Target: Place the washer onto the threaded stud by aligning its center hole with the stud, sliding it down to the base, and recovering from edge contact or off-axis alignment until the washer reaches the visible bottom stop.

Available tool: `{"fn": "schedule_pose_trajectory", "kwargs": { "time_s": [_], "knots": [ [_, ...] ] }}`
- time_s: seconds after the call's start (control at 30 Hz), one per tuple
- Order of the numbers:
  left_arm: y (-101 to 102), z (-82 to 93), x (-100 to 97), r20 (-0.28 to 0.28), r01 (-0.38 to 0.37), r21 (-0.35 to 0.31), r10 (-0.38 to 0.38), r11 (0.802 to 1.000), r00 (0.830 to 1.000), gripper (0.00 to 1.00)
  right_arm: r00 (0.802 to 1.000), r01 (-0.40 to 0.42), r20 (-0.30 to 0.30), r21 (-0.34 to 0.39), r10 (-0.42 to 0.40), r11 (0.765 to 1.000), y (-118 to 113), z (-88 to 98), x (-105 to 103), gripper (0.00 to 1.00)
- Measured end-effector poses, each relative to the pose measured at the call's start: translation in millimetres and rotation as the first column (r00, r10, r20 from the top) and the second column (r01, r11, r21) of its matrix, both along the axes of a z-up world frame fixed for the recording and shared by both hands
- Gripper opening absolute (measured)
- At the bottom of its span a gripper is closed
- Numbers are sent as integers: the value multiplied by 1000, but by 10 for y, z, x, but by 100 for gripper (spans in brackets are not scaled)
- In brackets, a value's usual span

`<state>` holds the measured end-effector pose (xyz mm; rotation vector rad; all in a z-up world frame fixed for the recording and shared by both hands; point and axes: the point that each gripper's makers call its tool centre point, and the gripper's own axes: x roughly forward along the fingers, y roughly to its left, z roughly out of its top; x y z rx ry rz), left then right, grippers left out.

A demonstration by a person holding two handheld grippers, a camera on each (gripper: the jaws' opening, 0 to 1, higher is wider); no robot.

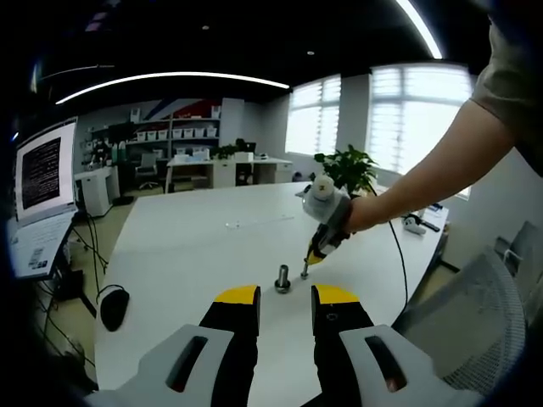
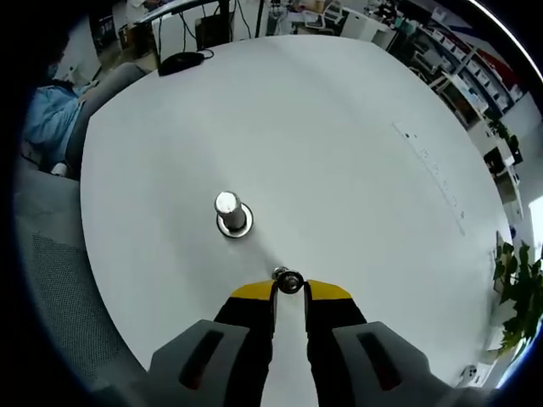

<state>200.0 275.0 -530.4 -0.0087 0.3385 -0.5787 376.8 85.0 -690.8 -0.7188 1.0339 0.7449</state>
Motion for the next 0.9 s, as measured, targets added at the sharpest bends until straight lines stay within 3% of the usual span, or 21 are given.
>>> {"fn": "schedule_pose_trajectory", "kwargs": {
  "time_s": [0.5,0.9],
  "knots": [
    [3,-8,4,-3,-2,-2,2,1000,1000,22,1000,1,2,9,-1,1000,-19,7,-39,17],
    [-3,8,-1,2,1,-7,-1,1000,1000,22,1000,16,-20,4,-16,1000,-145,-56,-221,18]
  ]
}}
